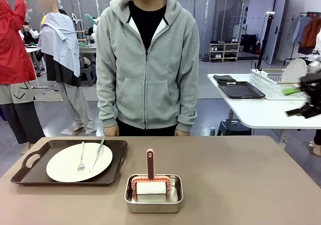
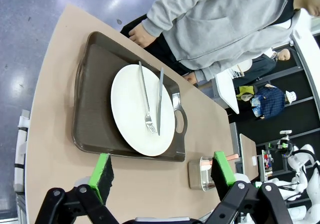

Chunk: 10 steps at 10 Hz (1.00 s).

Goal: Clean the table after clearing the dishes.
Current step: When the right (or left) Handle tray is removed, use the right hand (or left hand) to clean the right (or left) side of the table with the Lint Roller.

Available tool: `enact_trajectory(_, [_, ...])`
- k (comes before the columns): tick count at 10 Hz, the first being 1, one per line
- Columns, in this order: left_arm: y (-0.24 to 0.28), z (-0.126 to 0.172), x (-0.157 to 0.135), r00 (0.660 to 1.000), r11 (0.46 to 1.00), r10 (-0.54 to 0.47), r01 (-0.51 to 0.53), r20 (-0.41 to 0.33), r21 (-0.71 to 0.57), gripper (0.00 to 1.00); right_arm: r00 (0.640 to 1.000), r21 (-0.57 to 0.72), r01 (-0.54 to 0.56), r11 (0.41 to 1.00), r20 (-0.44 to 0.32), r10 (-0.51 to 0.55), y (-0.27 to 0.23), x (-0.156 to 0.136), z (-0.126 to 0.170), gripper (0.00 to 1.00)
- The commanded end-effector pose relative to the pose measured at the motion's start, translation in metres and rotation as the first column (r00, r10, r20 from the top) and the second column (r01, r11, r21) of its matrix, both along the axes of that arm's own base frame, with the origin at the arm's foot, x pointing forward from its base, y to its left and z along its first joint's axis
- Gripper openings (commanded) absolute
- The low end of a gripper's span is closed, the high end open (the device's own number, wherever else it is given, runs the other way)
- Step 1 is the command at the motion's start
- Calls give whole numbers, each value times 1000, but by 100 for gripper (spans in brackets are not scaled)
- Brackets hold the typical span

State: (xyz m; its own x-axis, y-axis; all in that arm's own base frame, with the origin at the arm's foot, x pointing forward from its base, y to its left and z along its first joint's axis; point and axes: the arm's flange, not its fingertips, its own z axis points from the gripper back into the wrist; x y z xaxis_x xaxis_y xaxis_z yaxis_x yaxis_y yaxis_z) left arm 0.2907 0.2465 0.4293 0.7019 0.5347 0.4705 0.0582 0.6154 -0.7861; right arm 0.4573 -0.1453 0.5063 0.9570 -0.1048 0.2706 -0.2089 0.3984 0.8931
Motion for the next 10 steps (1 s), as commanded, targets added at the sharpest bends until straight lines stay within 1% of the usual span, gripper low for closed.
enact_trajectory(1, [4,0,-1,1000,1000,-10,10,16,-4,100,993,105,121,987,6,-122,-45,-35,-31,100])
enact_trajectory(2, [4,0,-1,1000,1000,-10,10,16,-4,100,981,156,189,969,12,-193,-76,-69,-46,100])
enact_trajectory(3, [4,0,-1,1000,1000,-10,10,16,-4,100,964,182,261,948,3,-266,-97,-89,-54,100])
enact_trajectory(4, [4,0,-1,1000,1000,-10,10,16,-4,100,939,229,339,913,-22,-343,-122,-107,-64,100])
enact_trajectory(5, [4,0,-1,1000,1000,-10,10,16,-4,100,906,250,422,871,-76,-417,-146,-120,-80,100])
enact_trajectory(7, [4,0,-1,1000,1000,-10,10,16,-4,100,839,280,544,791,-190,-510,-179,-138,-114,100])
enact_trajectory(8, [4,0,-1,1000,1000,-10,10,16,-4,100,818,303,575,760,-214,-534,-183,-139,-121,100])
enact_trajectory(9, [4,0,-1,1000,1000,-10,10,16,-4,100,868,238,496,835,-141,-476,-178,-148,-106,100])
enact_trajectory(10, [4,0,-1,1000,1000,-10,10,16,-4,100,868,238,496,835,-141,-476,-178,-148,-106,100])
